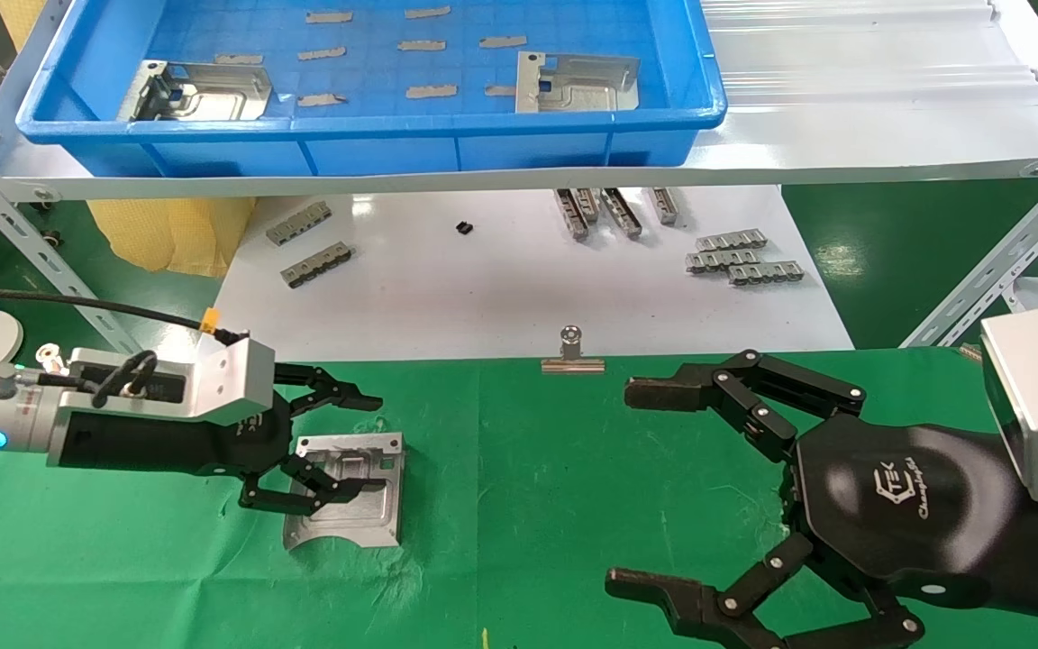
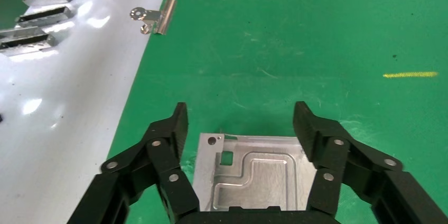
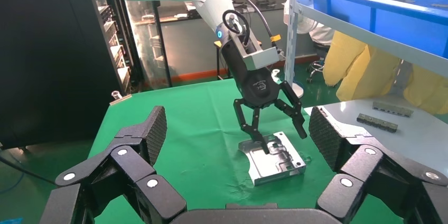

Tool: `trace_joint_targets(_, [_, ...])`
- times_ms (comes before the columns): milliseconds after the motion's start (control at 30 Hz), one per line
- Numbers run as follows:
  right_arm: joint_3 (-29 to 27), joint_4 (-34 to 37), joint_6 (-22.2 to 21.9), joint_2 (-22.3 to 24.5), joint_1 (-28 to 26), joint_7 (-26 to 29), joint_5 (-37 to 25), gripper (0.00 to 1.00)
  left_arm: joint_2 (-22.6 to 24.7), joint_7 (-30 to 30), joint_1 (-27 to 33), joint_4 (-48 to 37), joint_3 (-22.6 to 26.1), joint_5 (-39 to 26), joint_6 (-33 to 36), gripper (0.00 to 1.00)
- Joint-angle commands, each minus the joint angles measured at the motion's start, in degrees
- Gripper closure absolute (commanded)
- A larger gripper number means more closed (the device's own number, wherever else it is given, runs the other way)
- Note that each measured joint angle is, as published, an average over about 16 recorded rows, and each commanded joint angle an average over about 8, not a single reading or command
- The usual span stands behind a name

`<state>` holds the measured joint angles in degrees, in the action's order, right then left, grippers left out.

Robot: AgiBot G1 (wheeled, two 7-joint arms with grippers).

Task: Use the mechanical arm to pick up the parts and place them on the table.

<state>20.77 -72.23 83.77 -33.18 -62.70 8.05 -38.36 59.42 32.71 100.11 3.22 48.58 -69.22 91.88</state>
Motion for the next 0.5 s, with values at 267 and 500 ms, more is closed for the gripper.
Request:
trace_joint_targets(267, [0.00,0.00,0.00,0.00,0.00,0.00,0.00,0.00,-0.78,-0.92,-1.13,2.38,-0.93,0.85,-0.32,0.00])
trace_joint_targets(500, [0.00,0.01,0.00,0.00,0.00,0.00,0.01,0.00,-3.40,-5.68,-5.30,9.88,-4.45,3.80,-0.95,0.00])
